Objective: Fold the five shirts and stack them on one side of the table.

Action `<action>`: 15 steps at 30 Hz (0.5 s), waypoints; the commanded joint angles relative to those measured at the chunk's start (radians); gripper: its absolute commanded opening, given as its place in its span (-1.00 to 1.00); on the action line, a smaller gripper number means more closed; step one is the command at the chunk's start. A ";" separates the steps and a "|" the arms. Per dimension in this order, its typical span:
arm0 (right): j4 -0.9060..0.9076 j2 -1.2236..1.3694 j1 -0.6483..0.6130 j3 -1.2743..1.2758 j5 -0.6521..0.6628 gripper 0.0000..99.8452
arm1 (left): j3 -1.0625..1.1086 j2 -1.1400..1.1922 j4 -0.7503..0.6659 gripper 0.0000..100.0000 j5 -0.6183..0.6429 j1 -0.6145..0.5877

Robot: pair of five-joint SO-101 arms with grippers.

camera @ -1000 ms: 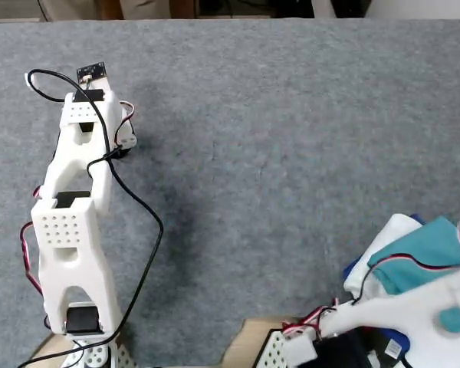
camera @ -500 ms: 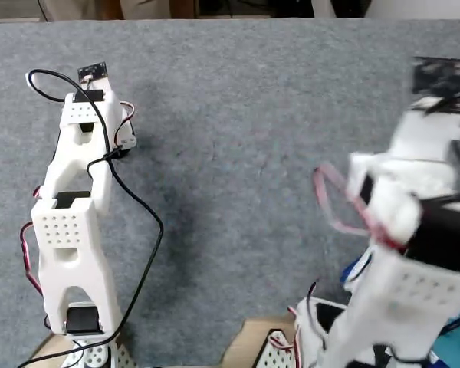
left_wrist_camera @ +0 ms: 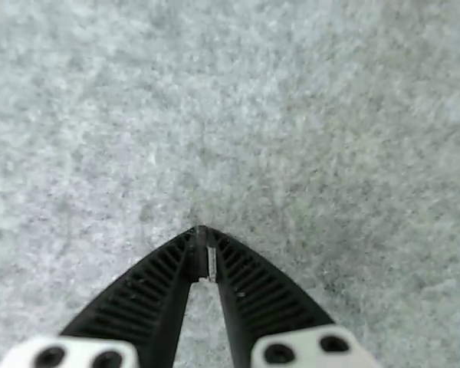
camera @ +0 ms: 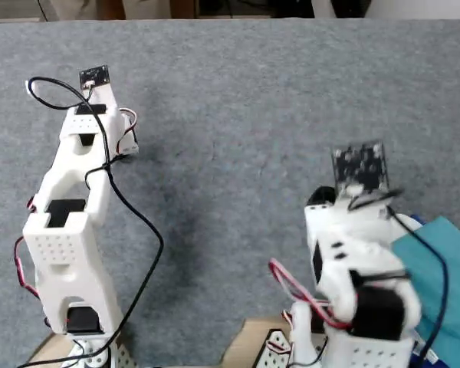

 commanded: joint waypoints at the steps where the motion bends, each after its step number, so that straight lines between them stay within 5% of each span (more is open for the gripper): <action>1: -0.147 -0.205 -0.010 0.199 0.008 -0.99 | 0.037 -0.084 -0.051 -0.96 0.000 0.005; 8: -0.196 -0.515 -0.013 0.438 0.003 -0.99 | 0.040 -0.085 -0.048 -0.96 -0.003 0.005; 15: -0.196 -0.489 -0.013 0.513 0.002 -0.99 | 0.046 -0.088 -0.044 -0.96 -0.005 0.011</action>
